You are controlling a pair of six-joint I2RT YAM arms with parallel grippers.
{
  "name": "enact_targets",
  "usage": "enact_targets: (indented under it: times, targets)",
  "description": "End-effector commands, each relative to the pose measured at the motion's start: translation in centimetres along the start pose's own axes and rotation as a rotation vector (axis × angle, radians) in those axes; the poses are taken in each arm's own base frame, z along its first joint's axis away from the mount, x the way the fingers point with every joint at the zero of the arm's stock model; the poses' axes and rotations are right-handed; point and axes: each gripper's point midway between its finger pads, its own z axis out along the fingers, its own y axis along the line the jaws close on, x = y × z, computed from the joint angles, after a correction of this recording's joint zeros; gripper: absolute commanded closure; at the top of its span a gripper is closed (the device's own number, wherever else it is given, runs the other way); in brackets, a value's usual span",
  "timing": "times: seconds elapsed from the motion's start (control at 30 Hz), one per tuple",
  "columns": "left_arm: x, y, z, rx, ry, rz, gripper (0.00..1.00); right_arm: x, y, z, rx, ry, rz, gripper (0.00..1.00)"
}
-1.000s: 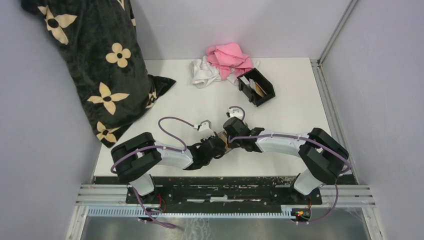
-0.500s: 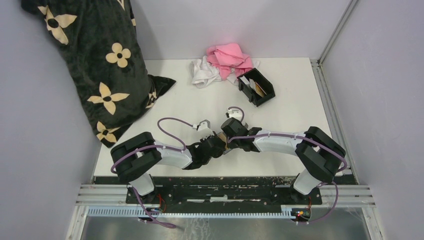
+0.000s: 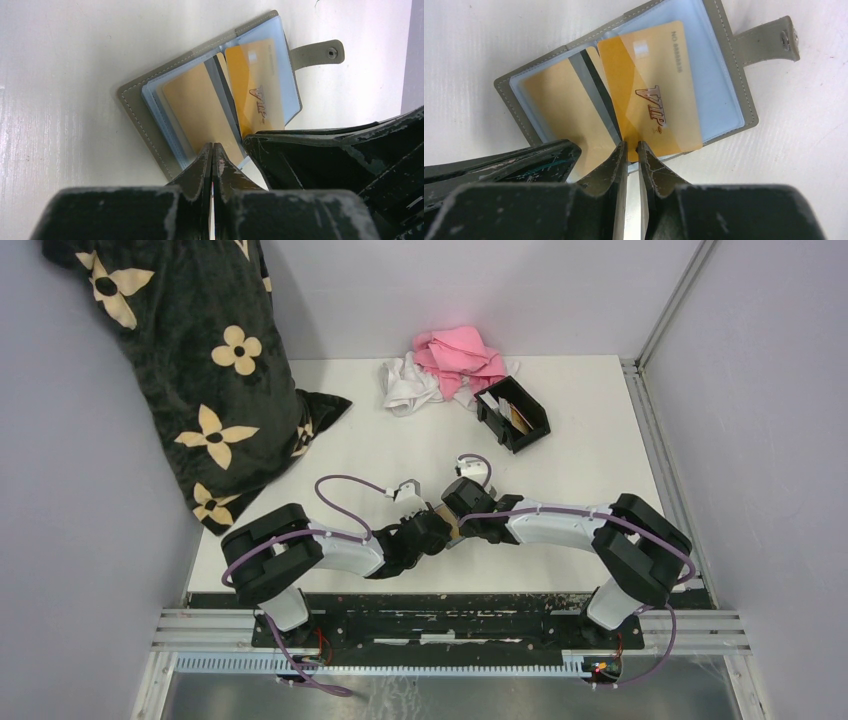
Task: Put the credit cards into the card holder
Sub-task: Insert the credit card into the card holder.
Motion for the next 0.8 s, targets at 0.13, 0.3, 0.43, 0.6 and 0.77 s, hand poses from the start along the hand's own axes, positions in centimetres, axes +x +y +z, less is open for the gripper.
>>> enact_targets:
  times: [0.13,0.3,0.43,0.6,0.77]
  targets:
    - [1.8,5.3,0.0,-0.160,0.059,0.072,0.97,-1.4,-0.9,-1.1,0.033,-0.049,-0.011,0.82]
    - [1.7,5.2,0.1,-0.161,0.057,0.075,0.97,-2.1,-0.6,-2.2,0.004,-0.072,0.018,0.80]
    - [1.7,5.4,0.1,-0.165,0.060,0.076,0.97,-2.3,-0.4,-2.8,-0.022,-0.085,0.053,0.78]
    - [1.6,5.3,0.0,-0.161,0.060,0.075,0.97,-1.4,-0.5,-2.6,-0.023,-0.068,0.081,0.80]
    - [1.5,5.3,0.1,-0.160,0.061,0.075,0.97,-0.2,-1.2,-2.1,-0.006,-0.061,0.089,0.86]
